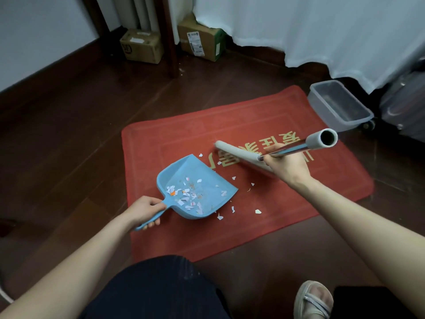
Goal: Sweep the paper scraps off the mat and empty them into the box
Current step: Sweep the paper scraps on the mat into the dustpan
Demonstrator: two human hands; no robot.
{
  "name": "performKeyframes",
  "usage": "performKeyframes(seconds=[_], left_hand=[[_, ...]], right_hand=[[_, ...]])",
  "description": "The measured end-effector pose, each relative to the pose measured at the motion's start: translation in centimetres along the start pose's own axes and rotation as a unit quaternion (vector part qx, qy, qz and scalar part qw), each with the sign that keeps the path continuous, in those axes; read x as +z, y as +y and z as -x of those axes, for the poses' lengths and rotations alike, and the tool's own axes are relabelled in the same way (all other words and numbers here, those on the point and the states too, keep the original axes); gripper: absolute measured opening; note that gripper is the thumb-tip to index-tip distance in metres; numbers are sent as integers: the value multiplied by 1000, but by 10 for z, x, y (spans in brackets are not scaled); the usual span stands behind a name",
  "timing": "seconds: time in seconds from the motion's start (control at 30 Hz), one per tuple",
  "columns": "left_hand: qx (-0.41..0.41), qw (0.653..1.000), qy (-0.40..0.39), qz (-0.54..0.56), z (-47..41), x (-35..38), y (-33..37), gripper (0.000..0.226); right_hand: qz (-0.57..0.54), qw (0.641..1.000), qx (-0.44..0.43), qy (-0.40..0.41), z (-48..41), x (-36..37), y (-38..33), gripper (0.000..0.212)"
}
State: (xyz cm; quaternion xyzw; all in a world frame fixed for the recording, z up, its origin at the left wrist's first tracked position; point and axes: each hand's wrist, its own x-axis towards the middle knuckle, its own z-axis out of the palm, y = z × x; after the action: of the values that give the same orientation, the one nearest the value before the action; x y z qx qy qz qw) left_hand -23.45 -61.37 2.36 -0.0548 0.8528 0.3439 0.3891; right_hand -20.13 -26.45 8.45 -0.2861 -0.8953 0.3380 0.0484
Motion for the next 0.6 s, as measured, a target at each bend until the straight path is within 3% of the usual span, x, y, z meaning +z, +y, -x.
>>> performKeyframes(seconds=[0.13,0.23,0.3,0.4,0.43,0.53,0.6], left_hand=[[-8,1000,-3,0,1,7,-1,23],[-12,1000,1,-5,-1,11,2,23],[-14,1000,1,-6,-2,10,3,22],[-8,1000,-1,3,1,5,5,22],[-5,1000,-2,4,3,3,5,22],[-6,1000,-6,0,7,0,5,22],[-8,1000,-3,-12,8,0,5,23]], right_hand=[[20,1000,1,7,8,7,-2,13],[54,986,-76,-135,23,20,-1,4],[-2,975,-86,-204,26,14,-7,9],[-138,980,-42,-137,21,-4,-16,14],[-138,984,-41,-109,18,-9,-17,13],[-38,997,-40,-49,15,-15,-14,29],[34,998,-11,-50,19,-10,-15,30]])
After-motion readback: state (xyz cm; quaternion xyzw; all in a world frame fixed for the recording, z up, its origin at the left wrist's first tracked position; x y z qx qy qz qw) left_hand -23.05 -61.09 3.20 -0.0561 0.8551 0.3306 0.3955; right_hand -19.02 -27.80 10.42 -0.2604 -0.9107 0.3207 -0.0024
